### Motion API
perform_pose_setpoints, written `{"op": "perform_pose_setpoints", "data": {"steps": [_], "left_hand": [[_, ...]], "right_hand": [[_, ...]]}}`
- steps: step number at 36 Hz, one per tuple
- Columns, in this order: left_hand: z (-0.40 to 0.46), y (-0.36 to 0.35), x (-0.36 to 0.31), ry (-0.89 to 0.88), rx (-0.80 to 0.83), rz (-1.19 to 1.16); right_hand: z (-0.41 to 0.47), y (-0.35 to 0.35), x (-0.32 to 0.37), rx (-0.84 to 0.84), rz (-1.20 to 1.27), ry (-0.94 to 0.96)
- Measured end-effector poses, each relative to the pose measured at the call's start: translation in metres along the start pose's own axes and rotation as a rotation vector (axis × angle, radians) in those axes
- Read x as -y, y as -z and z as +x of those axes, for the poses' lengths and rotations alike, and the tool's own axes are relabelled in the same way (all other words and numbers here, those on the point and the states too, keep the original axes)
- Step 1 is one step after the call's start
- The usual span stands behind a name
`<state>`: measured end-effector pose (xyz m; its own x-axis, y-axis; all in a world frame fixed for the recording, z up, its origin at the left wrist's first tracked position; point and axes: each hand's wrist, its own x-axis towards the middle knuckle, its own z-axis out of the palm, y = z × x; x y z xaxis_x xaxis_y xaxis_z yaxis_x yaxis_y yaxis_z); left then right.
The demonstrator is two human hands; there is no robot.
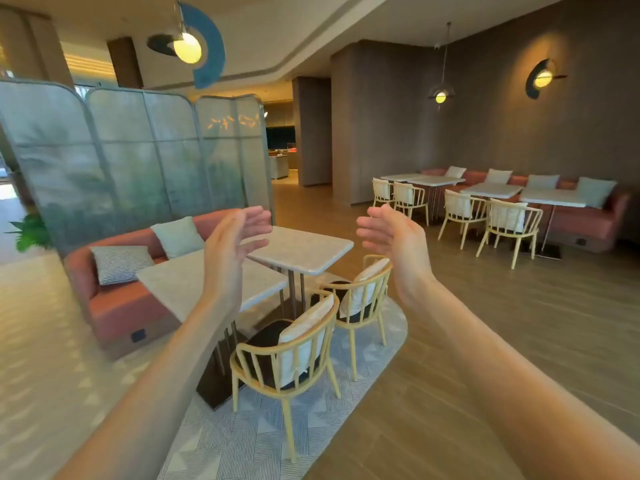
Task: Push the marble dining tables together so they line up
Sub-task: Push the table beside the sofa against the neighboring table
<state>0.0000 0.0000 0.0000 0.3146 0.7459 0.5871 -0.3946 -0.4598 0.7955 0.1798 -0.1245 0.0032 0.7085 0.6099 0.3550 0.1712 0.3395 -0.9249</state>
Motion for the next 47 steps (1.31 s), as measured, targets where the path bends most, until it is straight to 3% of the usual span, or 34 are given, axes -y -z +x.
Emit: {"op": "perform_pose_setpoints", "data": {"steps": [6, 14, 30, 47], "left_hand": [[0.018, -0.012, 0.037, 0.038, -0.025, 0.053], [0.063, -0.08, 0.113, 0.097, 0.017, 0.012], [0.219, -0.26, 0.285, 0.165, 0.027, 0.039], [0.429, -0.466, 0.587, 0.318, 0.038, -0.078]], "right_hand": [[0.024, -0.007, -0.022, -0.009, -0.008, -0.03], [0.095, 0.051, -0.07, -0.067, 0.019, -0.02], [0.357, 0.175, -0.174, -0.071, 0.021, -0.059], [0.688, 0.28, -0.352, -0.12, -0.077, -0.165]]}}
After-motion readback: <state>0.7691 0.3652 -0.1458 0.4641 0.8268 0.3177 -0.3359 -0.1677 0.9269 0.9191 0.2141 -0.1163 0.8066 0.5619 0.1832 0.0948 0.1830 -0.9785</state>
